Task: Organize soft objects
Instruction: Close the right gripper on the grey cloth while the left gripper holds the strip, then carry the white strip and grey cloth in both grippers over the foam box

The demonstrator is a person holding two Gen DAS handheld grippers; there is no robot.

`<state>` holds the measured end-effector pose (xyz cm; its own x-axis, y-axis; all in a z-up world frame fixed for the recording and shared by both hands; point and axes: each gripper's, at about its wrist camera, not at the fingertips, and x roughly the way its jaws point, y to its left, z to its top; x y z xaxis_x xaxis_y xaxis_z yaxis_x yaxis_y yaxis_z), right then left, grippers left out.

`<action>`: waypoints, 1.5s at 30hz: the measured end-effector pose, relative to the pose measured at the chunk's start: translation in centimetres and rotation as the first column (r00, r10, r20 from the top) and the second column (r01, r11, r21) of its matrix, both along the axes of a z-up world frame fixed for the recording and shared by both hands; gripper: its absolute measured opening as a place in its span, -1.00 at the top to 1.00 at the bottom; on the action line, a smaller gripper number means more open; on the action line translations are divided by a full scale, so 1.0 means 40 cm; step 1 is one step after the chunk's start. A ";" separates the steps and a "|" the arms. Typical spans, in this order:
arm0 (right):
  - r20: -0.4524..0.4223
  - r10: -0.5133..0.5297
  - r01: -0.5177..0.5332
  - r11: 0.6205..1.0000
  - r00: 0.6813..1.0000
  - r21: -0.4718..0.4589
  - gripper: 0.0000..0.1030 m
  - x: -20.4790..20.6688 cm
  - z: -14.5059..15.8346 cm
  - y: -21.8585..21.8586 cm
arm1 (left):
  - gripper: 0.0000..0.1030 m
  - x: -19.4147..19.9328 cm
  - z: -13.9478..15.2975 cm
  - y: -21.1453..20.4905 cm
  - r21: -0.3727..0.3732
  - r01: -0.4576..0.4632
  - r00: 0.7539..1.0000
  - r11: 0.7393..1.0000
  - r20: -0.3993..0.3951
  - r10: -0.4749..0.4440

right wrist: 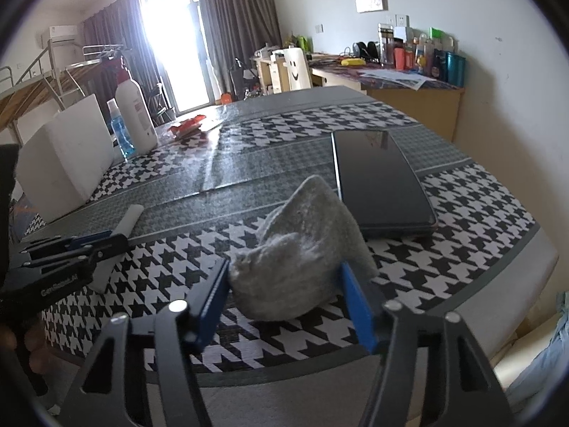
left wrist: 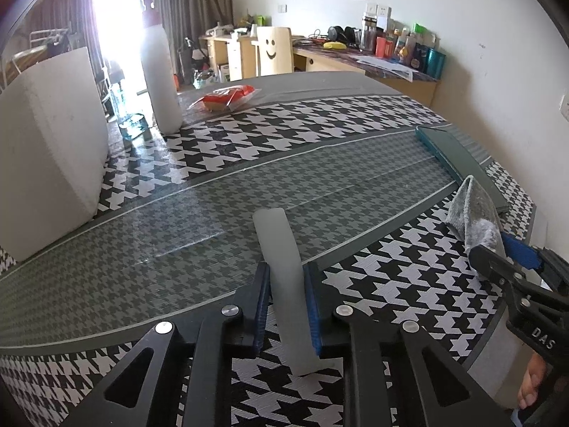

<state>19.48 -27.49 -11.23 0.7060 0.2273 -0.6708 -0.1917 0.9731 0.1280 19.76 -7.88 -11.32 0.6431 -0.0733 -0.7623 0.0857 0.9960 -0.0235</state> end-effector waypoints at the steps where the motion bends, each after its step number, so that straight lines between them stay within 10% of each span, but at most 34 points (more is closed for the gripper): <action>1: 0.000 0.000 0.000 1.000 1.000 -0.006 -0.20 0.001 0.000 0.001 | 0.60 0.000 0.000 0.000 -0.001 0.001 1.000 1.000 0.000 -0.001; 17: -0.017 -0.037 0.036 0.995 0.999 -0.092 0.56 0.008 -0.002 0.013 | 0.63 -0.035 0.028 0.026 -0.011 0.005 0.999 1.000 0.047 -0.005; 45: 0.092 0.090 -0.089 0.996 0.992 -0.010 0.56 -0.060 0.108 0.103 | 0.63 -0.117 0.105 0.124 -0.040 -0.042 0.986 0.998 0.159 0.048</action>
<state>17.06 -23.37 -6.90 0.7418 0.2889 -0.6053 -0.2887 0.9521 0.1005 15.10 -2.90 -7.13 0.7594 -0.0672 -0.6472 0.0465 0.9977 -0.0491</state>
